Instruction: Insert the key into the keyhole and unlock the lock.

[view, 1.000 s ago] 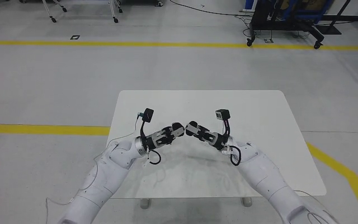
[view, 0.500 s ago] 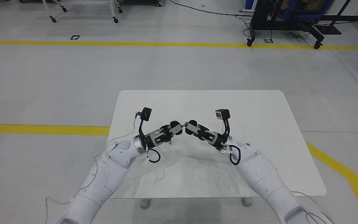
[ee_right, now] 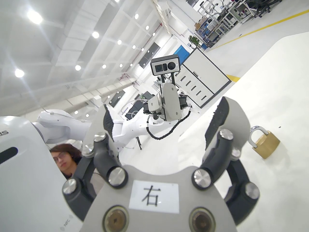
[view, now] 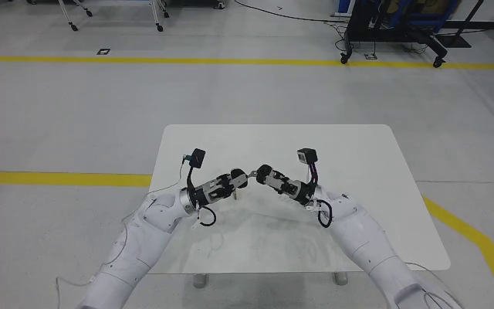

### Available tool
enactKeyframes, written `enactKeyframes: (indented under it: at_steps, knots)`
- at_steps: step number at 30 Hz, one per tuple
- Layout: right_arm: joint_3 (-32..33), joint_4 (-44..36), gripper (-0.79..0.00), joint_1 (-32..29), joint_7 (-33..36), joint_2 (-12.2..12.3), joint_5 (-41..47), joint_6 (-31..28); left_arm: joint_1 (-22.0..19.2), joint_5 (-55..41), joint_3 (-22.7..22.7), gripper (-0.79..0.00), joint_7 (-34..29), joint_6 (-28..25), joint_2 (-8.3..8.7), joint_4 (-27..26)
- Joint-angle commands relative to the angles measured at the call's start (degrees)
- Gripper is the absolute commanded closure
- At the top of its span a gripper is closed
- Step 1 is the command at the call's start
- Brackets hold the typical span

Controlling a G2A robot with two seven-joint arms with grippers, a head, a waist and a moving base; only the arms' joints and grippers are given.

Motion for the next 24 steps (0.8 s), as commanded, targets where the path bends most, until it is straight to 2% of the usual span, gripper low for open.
enactKeyframes:
  at_steps: [1, 4, 7, 8, 10, 12, 13, 15, 19, 24]
  knots:
    - [2.8, -2.9, -0.785, -0.6, 3.1, 1.6, -10.5, 0.0, -0.2, -0.5, 0.1, 0.000, -2.2, 0.0, 0.28, -0.1]
    - [6.7, -8.2, -0.785, -3.4, 4.1, 3.7, -19.9, 1.1, -0.6, -1.1, 0.7, 0.000, -5.5, 0.0, 0.61, -0.3]
    - [10.2, -13.6, -0.785, -6.5, 5.7, 5.3, -23.3, 3.0, -1.3, -1.3, 2.0, 0.000, -9.1, 0.0, 0.80, -0.6]
    - [11.1, -15.1, -0.748, -7.3, 5.9, 5.6, -23.5, 3.8, -1.5, -1.4, 2.4, 0.000, -10.1, 0.0, 0.82, -0.6]
    - [12.2, -17.8, -0.557, -8.7, 6.5, 6.2, -23.3, 4.8, -2.0, -1.5, 3.2, 0.000, -11.5, 0.0, 0.85, -0.2]
    - [12.2, -19.5, -0.496, -9.5, 7.1, 6.5, -22.9, 5.5, -2.5, -1.6, 3.8, 0.000, -12.1, 0.2, 0.82, 0.1]
    - [11.9, -20.0, -0.493, -9.6, 7.6, 6.6, -22.8, 5.9, -2.7, -1.6, 4.1, 0.000, -12.3, 0.1, 0.81, 0.2]
    - [11.3, -20.3, -0.413, -9.4, 7.9, 6.7, -22.7, 6.5, -3.0, -1.9, 4.6, 0.000, -12.7, 0.0, 0.79, 0.4]
    - [9.6, -19.7, -0.403, -8.3, 7.9, 6.7, -22.7, 7.4, -3.5, -2.2, 5.3, 0.000, -13.2, 0.0, 0.82, 0.8]
    - [8.0, -18.7, -0.354, -7.0, 7.3, 6.7, -22.3, 7.3, -4.1, -2.5, 6.2, 0.000, -13.5, 0.1, 0.79, 1.4]
